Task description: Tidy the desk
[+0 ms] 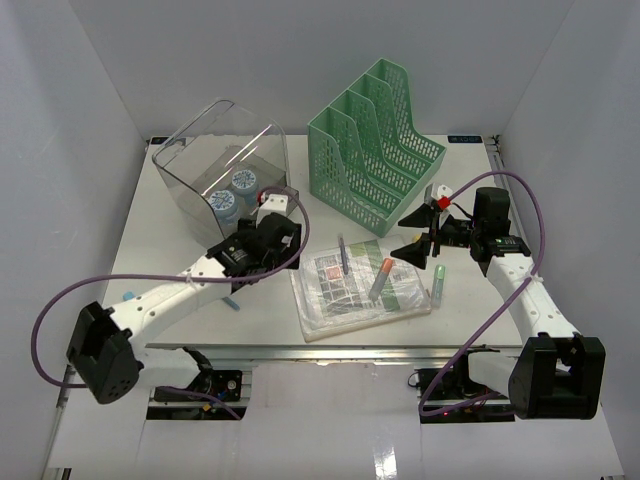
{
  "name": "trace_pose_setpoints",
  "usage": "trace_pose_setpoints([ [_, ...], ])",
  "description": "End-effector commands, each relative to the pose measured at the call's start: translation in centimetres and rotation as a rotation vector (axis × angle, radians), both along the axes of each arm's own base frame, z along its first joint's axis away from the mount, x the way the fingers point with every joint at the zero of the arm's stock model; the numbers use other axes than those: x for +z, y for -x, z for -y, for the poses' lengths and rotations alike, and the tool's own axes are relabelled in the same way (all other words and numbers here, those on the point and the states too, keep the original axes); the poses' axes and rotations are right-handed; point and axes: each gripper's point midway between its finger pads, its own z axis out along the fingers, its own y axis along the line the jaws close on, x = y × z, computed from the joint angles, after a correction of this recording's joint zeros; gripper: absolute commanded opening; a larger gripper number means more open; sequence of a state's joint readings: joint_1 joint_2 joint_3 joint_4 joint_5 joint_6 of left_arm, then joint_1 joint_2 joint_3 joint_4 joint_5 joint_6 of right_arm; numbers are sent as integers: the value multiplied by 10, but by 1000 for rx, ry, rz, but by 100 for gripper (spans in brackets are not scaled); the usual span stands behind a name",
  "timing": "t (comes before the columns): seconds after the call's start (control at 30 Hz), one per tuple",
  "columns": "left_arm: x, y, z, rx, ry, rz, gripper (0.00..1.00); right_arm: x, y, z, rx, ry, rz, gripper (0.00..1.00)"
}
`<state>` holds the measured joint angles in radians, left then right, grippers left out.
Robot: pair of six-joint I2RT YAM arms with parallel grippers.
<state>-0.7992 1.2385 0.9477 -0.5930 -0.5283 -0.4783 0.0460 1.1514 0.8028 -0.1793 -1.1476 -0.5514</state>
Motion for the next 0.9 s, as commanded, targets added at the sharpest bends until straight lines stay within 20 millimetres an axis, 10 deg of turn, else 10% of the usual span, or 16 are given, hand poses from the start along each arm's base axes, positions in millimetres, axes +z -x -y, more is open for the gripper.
trace_pose_setpoints([
  [0.0,27,-43,-6,-80,-137,77,98,3,-1,0,3,-8,10,90],
  [0.47,-15,-86,-15,-153,-256,-39,81,0,-2,0,7,-4,2,90],
  [0.87,-5,-65,21,-293,-15,-80,61,-1,-2,1,4,-1,-4,90],
])
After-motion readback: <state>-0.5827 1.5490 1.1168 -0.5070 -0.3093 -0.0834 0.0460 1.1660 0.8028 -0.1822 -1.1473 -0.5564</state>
